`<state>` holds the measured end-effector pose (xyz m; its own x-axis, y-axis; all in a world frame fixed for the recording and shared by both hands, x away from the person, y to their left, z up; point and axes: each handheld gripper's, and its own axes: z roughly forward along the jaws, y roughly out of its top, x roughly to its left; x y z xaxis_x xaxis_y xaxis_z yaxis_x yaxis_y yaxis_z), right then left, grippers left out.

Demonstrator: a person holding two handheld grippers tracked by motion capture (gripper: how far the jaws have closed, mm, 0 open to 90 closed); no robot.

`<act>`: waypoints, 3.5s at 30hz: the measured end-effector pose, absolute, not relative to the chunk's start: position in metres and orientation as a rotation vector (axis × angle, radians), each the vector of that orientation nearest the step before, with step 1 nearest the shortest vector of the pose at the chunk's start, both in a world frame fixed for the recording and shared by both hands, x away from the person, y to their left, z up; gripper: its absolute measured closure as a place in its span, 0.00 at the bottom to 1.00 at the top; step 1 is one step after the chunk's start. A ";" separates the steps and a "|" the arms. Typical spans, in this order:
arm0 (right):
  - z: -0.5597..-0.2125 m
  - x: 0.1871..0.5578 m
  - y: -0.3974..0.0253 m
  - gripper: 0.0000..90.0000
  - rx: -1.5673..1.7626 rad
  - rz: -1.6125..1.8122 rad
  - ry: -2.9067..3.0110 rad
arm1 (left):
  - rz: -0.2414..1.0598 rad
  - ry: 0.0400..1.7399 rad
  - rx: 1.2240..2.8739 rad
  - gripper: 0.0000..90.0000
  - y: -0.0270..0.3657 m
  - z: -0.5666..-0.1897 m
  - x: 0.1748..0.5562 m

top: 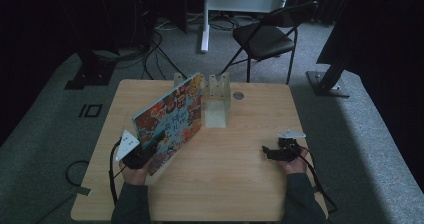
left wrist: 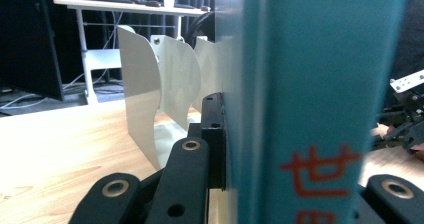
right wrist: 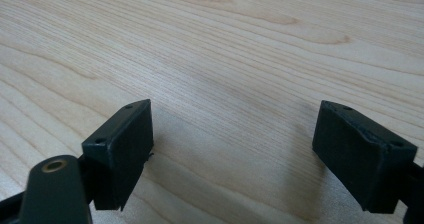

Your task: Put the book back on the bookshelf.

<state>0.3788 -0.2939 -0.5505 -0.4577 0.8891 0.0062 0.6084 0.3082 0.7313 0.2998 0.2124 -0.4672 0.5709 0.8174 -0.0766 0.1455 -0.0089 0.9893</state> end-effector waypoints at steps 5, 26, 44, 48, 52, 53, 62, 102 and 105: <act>-0.550 0.379 -0.294 0.18 1.335 0.952 2.180 | 0.659 0.867 1.499 0.90 0.215 -0.466 0.299; -0.550 0.379 -0.294 0.18 1.335 0.953 2.180 | 0.713 0.899 1.493 0.90 0.218 -0.464 0.297; -0.550 0.379 -0.294 0.18 1.335 0.953 2.181 | 0.764 0.919 1.493 0.90 0.210 -0.463 0.303; -0.550 0.379 -0.294 0.18 1.334 0.953 2.181 | 0.773 0.927 1.488 0.90 0.209 -0.462 0.305; -0.550 0.379 -0.294 0.18 1.334 0.953 2.181 | 0.782 0.928 1.490 0.90 0.208 -0.461 0.305; -0.550 0.379 -0.294 0.18 1.334 0.953 2.181 | 0.784 0.927 1.490 0.90 0.208 -0.461 0.305; -0.550 0.379 -0.294 0.18 1.334 0.953 2.181 | 0.812 0.941 1.487 0.90 0.205 -0.461 0.307; -0.550 0.379 -0.294 0.18 1.334 0.953 2.181 | 0.853 0.993 1.435 0.90 0.189 -0.457 0.326; -0.550 0.379 -0.294 0.18 1.334 0.954 2.181 | 0.856 0.996 1.434 0.90 0.189 -0.457 0.328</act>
<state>0.3788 -0.2940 -0.5505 -0.4581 0.8889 0.0062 0.6081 0.3083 0.7315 0.3280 0.1887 -0.4571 0.3772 0.9255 -0.0338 0.1059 -0.0068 0.9944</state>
